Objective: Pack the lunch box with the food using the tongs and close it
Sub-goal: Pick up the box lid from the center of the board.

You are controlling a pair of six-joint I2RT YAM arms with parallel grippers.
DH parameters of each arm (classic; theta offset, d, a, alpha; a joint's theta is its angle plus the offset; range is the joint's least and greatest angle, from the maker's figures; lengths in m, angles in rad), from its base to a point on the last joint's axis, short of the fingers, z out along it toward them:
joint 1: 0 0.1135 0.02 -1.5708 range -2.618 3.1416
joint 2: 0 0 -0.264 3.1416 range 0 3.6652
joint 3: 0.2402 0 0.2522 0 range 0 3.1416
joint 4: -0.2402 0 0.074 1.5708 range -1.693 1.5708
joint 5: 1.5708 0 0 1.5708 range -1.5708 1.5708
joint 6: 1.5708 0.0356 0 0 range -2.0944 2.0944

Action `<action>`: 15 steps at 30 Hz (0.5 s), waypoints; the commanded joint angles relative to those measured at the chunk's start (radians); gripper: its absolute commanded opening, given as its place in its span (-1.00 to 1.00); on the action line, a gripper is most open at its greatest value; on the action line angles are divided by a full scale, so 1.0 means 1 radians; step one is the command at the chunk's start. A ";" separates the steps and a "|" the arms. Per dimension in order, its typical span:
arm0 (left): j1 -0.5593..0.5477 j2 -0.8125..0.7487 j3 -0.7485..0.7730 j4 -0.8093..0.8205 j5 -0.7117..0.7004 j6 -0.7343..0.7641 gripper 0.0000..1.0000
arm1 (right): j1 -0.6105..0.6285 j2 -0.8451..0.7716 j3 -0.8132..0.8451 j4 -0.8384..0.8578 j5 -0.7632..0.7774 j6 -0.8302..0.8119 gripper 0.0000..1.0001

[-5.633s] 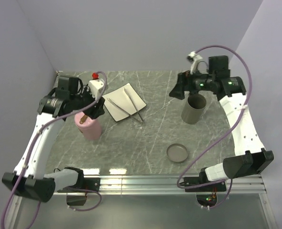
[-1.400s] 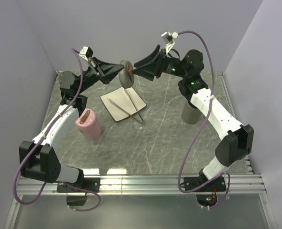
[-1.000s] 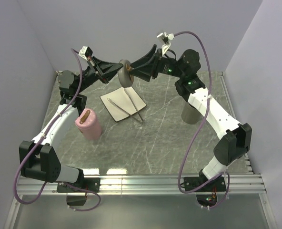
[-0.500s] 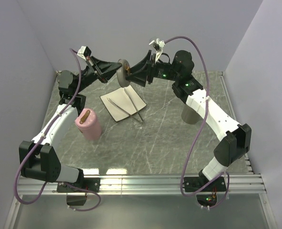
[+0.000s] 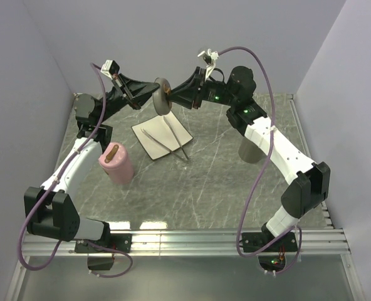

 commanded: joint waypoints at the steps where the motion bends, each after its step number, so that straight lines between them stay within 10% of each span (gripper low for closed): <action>1: -0.014 -0.037 -0.004 0.044 0.003 -0.009 -0.99 | 0.014 0.004 0.033 0.040 -0.008 0.029 -0.42; 6: -0.023 -0.040 -0.013 0.029 0.000 0.006 -0.99 | 0.020 0.000 0.054 0.002 0.009 0.009 -1.00; 9: -0.023 -0.046 -0.018 -0.008 -0.003 0.034 -0.86 | 0.020 -0.011 0.057 -0.030 0.026 -0.011 -1.00; 15: -0.002 -0.054 -0.026 -0.098 -0.006 0.123 0.48 | -0.002 -0.060 0.047 -0.139 0.056 -0.085 -1.00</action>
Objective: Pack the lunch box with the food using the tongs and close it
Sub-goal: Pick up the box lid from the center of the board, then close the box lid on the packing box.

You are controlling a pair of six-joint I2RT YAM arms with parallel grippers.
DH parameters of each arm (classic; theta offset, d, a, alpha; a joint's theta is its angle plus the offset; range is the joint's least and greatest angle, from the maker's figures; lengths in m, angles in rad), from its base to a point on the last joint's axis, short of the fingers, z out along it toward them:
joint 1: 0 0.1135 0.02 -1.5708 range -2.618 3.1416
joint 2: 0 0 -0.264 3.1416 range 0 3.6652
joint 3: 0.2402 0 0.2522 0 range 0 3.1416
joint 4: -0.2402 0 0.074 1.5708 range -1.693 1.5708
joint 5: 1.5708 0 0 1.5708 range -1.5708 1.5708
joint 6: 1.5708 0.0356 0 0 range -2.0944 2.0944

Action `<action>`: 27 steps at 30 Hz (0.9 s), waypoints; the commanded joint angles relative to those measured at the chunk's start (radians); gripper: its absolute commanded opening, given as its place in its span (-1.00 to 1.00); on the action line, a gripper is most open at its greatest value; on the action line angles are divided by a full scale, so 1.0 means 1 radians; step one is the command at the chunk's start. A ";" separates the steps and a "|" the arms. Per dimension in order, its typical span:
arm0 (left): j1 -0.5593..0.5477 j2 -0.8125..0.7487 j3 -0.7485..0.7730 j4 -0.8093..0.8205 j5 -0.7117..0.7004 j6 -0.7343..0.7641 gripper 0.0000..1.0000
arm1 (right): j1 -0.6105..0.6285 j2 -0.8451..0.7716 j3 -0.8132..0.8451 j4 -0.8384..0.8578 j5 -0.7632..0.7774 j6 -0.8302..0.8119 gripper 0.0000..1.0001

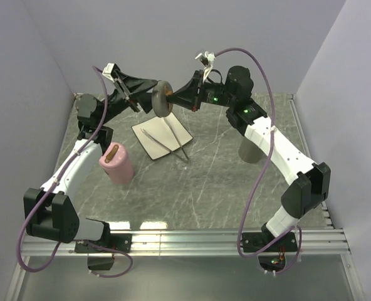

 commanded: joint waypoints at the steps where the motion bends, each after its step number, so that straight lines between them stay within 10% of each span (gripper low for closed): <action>1: 0.012 -0.040 0.002 -0.067 0.008 0.079 0.63 | -0.013 -0.074 0.032 -0.067 0.035 -0.067 -1.00; 3: 0.029 -0.047 0.005 -0.101 0.019 0.114 0.98 | -0.050 -0.116 0.008 -0.116 0.045 -0.096 -1.00; 15: 0.049 -0.044 0.183 -0.730 0.065 0.841 0.99 | -0.343 -0.137 0.294 -1.113 0.256 -0.544 -1.00; 27: -0.049 0.009 0.349 -1.232 -0.124 1.521 0.99 | -0.601 0.116 0.446 -1.551 0.477 -0.722 -1.00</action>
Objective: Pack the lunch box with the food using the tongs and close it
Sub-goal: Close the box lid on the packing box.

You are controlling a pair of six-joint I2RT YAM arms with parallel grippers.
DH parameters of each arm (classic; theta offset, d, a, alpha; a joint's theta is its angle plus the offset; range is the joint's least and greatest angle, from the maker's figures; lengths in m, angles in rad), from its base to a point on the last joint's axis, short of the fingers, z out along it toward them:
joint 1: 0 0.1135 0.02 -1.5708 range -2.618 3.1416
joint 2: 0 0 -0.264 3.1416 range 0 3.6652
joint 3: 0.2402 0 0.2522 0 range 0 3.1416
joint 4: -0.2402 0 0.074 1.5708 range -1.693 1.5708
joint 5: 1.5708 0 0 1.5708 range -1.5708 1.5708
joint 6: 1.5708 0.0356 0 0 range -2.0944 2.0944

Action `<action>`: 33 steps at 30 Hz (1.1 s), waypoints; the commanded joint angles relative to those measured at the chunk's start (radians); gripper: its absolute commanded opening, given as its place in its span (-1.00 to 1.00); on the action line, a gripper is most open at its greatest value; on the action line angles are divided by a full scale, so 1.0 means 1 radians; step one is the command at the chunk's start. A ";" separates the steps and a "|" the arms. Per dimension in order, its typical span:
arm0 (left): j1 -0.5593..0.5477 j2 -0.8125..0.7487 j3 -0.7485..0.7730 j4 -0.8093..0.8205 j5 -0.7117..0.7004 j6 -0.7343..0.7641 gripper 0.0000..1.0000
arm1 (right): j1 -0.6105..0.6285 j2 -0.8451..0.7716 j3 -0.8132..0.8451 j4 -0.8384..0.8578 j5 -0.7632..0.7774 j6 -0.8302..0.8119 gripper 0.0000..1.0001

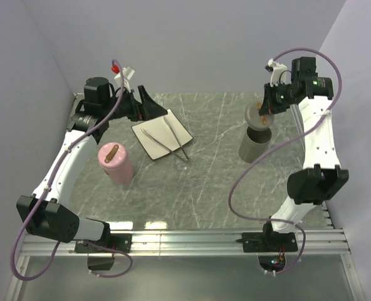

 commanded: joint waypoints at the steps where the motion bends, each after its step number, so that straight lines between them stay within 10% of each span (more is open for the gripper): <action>1: -0.039 0.009 0.059 -0.152 -0.094 0.248 0.99 | -0.041 0.068 0.032 -0.173 0.064 -0.085 -1.00; 33: -0.056 -0.045 -0.038 -0.103 -0.111 0.215 0.99 | -0.021 0.240 0.040 -0.234 0.116 -0.121 -1.00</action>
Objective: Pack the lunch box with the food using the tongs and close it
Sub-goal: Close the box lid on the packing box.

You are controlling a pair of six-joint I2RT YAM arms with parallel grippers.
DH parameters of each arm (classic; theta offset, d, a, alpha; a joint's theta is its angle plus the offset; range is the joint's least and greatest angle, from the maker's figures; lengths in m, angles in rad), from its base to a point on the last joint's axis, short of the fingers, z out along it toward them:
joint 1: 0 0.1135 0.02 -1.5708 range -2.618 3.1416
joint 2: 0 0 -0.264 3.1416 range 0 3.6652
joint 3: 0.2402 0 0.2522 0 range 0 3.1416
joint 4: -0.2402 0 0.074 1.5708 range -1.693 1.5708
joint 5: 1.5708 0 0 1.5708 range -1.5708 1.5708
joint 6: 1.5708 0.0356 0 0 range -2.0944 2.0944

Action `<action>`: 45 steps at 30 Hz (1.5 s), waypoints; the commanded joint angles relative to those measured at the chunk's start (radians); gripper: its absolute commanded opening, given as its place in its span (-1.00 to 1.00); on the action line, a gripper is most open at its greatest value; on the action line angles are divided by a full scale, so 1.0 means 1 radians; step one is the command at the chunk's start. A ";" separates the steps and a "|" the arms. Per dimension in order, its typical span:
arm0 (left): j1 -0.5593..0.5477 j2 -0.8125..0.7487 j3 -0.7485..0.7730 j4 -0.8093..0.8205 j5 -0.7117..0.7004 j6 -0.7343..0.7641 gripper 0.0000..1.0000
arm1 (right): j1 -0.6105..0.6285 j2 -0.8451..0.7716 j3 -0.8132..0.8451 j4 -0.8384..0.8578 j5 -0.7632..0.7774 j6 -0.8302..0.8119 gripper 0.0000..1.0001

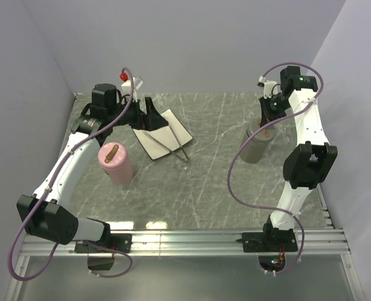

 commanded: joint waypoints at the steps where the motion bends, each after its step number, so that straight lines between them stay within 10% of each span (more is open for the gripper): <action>1: -0.002 -0.039 -0.007 0.028 0.004 -0.003 0.99 | 0.020 0.002 0.036 -0.101 -0.004 -0.010 -1.00; 45: -0.002 -0.053 -0.041 0.043 0.001 -0.026 0.99 | 0.033 0.053 -0.067 -0.101 0.004 -0.022 -1.00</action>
